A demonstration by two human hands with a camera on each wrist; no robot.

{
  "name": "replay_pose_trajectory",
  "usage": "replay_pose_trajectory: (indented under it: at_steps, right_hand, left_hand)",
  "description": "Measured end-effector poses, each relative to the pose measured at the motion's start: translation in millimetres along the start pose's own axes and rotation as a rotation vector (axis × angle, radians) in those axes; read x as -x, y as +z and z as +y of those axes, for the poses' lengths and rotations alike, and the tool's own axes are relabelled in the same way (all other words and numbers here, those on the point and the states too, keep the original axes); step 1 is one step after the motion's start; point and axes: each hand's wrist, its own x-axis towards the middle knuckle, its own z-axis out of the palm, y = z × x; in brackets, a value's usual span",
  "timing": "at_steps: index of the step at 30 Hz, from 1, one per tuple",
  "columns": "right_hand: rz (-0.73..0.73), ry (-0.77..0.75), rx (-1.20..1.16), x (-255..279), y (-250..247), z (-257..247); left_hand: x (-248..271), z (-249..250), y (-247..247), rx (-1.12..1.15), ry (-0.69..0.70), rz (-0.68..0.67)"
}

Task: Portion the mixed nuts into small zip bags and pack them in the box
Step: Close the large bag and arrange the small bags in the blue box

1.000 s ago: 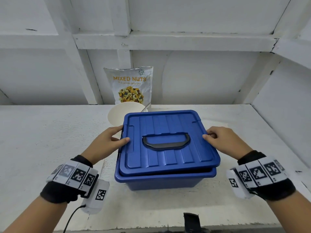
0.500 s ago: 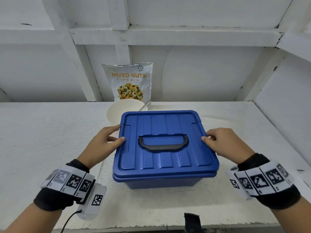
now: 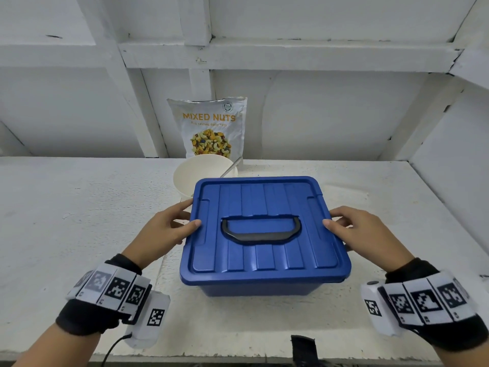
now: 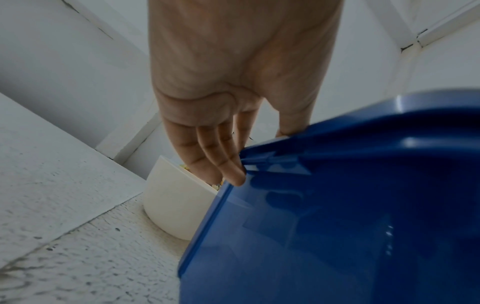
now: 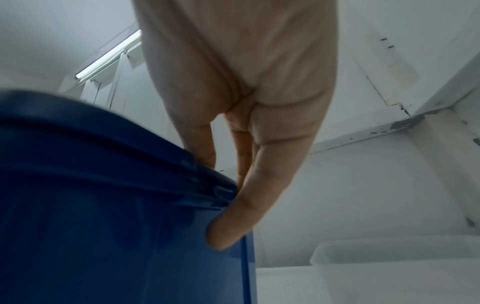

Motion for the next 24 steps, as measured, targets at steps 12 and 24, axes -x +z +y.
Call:
replay_pose_trajectory:
  at_steps: [12, 24]
  right_hand:
    - [-0.123, 0.152, -0.346, 4.0, 12.4, 2.3]
    - [-0.021, 0.021, -0.459, -25.1, -64.4, -23.3]
  left_hand:
    - [1.9, -2.3, 4.5, 0.131, -0.057, -0.028]
    - [-32.7, 74.2, -18.2, 0.371, 0.150, -0.012]
